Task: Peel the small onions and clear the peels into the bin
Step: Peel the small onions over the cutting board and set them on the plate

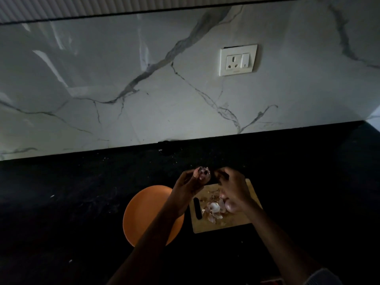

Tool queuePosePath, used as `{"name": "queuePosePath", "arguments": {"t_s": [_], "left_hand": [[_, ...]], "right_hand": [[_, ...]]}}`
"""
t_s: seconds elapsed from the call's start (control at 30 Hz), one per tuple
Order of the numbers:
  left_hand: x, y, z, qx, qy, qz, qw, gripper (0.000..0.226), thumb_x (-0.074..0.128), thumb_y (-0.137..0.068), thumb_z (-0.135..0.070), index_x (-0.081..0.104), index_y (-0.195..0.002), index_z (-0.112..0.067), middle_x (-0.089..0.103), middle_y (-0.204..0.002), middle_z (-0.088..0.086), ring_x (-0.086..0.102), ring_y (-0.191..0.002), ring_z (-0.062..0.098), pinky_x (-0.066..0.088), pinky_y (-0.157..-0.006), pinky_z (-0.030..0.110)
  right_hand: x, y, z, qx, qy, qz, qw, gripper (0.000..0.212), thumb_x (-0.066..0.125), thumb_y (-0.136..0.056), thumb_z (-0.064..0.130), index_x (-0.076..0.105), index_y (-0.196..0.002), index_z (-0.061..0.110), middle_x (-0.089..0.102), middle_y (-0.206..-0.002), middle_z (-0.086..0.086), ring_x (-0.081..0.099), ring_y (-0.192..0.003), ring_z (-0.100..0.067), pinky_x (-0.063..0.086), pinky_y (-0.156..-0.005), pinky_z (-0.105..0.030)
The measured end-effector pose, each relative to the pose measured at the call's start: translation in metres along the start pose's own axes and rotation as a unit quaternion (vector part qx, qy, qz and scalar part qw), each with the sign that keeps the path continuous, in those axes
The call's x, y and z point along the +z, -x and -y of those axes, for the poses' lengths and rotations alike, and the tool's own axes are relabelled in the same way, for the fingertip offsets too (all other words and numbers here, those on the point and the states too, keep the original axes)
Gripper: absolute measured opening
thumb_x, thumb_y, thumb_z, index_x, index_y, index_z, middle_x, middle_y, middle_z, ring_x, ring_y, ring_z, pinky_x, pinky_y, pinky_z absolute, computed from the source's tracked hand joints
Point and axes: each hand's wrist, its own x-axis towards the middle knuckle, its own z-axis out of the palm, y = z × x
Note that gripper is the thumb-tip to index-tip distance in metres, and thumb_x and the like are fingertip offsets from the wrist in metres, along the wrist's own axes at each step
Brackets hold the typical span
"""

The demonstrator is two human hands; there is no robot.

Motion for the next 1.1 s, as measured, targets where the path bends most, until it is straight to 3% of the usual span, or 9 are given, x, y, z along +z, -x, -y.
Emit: {"name": "queuePosePath", "arguments": {"t_s": [0.1, 0.17, 0.3, 0.43, 0.57, 0.63, 0.83, 0.97, 1.1], "left_hand": [[-0.006, -0.001, 0.006, -0.004, 0.003, -0.005, 1.0, 0.028, 0.05, -0.102, -0.017, 0.056, -0.128, -0.007, 0.064, -0.128, 0.013, 0.062, -0.116, 0.024, 0.049, -0.097, 0.035], [-0.007, 0.0, 0.009, -0.006, -0.004, -0.004, 1.0, 0.024, 0.051, -0.102, -0.014, 0.058, -0.124, -0.009, 0.066, -0.124, 0.012, 0.064, -0.112, 0.022, 0.051, -0.092, 0.031], [-0.002, 0.004, 0.008, 0.007, -0.024, -0.017, 1.0, 0.04, 0.063, -0.092, -0.028, 0.058, -0.124, -0.005, 0.066, -0.125, 0.016, 0.064, -0.116, 0.028, 0.053, -0.083, 0.028], [0.002, 0.005, 0.004, 0.02, -0.019, 0.015, 0.999, 0.034, 0.064, -0.086, -0.028, 0.065, -0.114, -0.01, 0.072, -0.114, 0.007, 0.067, -0.111, 0.022, 0.054, -0.083, 0.024], [0.0, 0.003, 0.005, 0.005, -0.009, 0.016, 1.0, 0.048, 0.065, -0.089, -0.027, 0.057, -0.13, -0.004, 0.064, -0.131, 0.016, 0.06, -0.124, 0.032, 0.048, -0.099, 0.037], [-0.001, 0.002, 0.006, -0.002, -0.002, 0.016, 1.0, 0.049, 0.062, -0.091, -0.03, 0.056, -0.132, -0.004, 0.062, -0.133, 0.017, 0.059, -0.125, 0.031, 0.046, -0.103, 0.04], [-0.002, 0.005, 0.002, -0.004, -0.012, 0.018, 1.0, 0.033, 0.056, -0.094, -0.029, 0.063, -0.122, -0.013, 0.069, -0.118, 0.005, 0.064, -0.111, 0.019, 0.051, -0.089, 0.028], [-0.002, 0.003, 0.002, 0.003, -0.043, 0.01, 0.999, 0.029, 0.054, -0.101, -0.024, 0.063, -0.124, -0.01, 0.07, -0.118, 0.006, 0.066, -0.111, 0.018, 0.051, -0.086, 0.025], [0.004, 0.005, -0.003, 0.008, -0.051, 0.02, 0.998, 0.02, 0.05, -0.103, -0.02, 0.066, -0.115, -0.016, 0.073, -0.106, -0.001, 0.069, -0.103, 0.013, 0.051, -0.087, 0.026]], "right_hand": [[-0.002, 0.002, -0.007, 0.009, 0.054, 0.074, 0.996, 0.029, 0.053, -0.102, 0.039, 0.062, -0.078, 0.025, 0.065, -0.071, 0.002, 0.063, -0.064, -0.014, 0.047, -0.058, -0.029], [-0.001, 0.002, -0.011, 0.0, 0.069, 0.083, 0.994, 0.029, 0.052, -0.102, 0.039, 0.065, -0.084, 0.02, 0.067, -0.076, -0.002, 0.065, -0.07, -0.019, 0.051, -0.063, -0.036], [0.002, 0.007, 0.001, -0.024, -0.089, 0.044, 0.995, 0.021, 0.066, -0.095, 0.039, 0.071, -0.108, 0.023, 0.07, -0.099, 0.011, 0.065, -0.089, 0.004, 0.046, -0.064, -0.007], [0.007, 0.003, 0.007, -0.047, -0.068, 0.019, 0.996, 0.002, 0.072, -0.092, 0.027, 0.074, -0.092, 0.028, 0.072, -0.088, 0.015, 0.066, -0.084, 0.007, 0.048, -0.069, -0.01], [0.005, 0.0, 0.008, -0.05, -0.03, -0.008, 0.998, 0.008, 0.063, -0.098, 0.026, 0.068, -0.092, 0.025, 0.065, -0.085, 0.017, 0.061, -0.074, 0.004, 0.043, -0.057, -0.004], [0.001, -0.002, 0.005, -0.053, -0.021, -0.029, 0.998, 0.008, 0.06, -0.099, 0.023, 0.068, -0.096, 0.022, 0.064, -0.087, 0.016, 0.058, -0.078, 0.006, 0.041, -0.061, -0.002], [-0.004, -0.005, -0.013, -0.016, 0.06, 0.046, 0.997, 0.021, 0.054, -0.102, 0.034, 0.069, -0.104, 0.02, 0.07, -0.084, 0.004, 0.066, -0.073, -0.009, 0.04, -0.053, -0.013], [-0.001, 0.003, -0.005, -0.057, -0.048, 0.031, 0.997, 0.014, 0.069, -0.094, 0.033, 0.073, -0.104, 0.023, 0.069, -0.092, 0.016, 0.063, -0.083, 0.011, 0.044, -0.066, -0.005], [0.007, 0.006, 0.0, -0.072, -0.077, 0.004, 0.994, 0.009, 0.077, -0.087, 0.025, 0.077, -0.096, 0.022, 0.074, -0.093, 0.012, 0.067, -0.088, 0.003, 0.05, -0.074, -0.012]]}}
